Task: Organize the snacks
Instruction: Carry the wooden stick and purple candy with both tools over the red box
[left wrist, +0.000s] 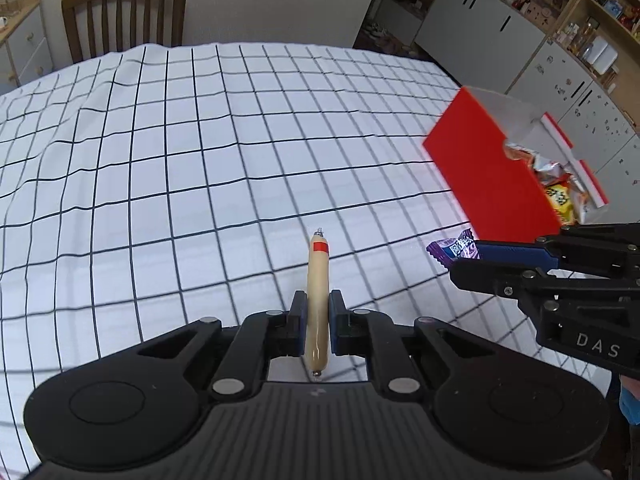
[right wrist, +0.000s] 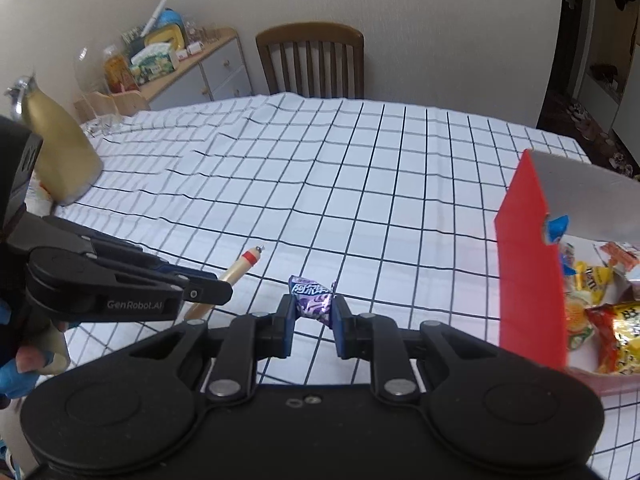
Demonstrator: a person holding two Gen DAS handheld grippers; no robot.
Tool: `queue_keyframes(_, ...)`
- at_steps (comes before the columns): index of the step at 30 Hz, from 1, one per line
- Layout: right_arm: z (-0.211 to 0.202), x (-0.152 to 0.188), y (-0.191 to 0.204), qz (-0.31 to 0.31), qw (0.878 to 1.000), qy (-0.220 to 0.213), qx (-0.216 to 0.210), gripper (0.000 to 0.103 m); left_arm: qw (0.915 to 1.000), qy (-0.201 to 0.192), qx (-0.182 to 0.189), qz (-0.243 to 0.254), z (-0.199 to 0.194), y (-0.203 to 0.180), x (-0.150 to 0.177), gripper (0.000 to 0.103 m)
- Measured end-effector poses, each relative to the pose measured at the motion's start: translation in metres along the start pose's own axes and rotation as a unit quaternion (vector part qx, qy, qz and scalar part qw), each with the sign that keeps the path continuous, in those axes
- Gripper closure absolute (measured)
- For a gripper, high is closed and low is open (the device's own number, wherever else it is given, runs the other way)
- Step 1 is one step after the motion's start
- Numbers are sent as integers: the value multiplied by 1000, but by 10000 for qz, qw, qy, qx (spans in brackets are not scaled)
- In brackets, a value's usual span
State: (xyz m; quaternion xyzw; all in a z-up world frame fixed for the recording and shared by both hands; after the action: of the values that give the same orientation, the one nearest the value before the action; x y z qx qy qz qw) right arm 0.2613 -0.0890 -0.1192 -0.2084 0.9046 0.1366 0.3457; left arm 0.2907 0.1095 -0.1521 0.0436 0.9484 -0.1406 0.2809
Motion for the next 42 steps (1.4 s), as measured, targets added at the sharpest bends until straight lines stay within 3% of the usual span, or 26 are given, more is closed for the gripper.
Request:
queue_keyframes(11,-62,6,-28,-27,9993,-344,-175,85,9994,-320,-136,-8,-43,-67,1,93)
queue_keyframes(21,-107,10,-81,-87,9982,-568,-182,85,9979,-615,-183,24,-56,-142,-13,93)
queue_keyframes(34,-145,13,-166,-61,9965,-827,34,85,9968,-744,-180,212,-31,-232,-35,93)
queue_keyframes(42,-152,17,-220,108,9957,-859,328,85,9967,-696,-251,322,-3,-268,-50,93)
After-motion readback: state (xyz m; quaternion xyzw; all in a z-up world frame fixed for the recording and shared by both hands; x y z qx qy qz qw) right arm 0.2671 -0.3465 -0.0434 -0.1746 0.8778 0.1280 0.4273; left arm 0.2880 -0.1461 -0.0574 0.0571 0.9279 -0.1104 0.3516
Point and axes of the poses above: each gripper's, at about its wrist camera, not at the fingertips, and z roughly the way its jaws point, y to its left, x to its underside, the point moved 5 cm from there along z, roughly the way its jaws point, and after that the axes turned 4 degrees about -y, right-handed, at the moved point
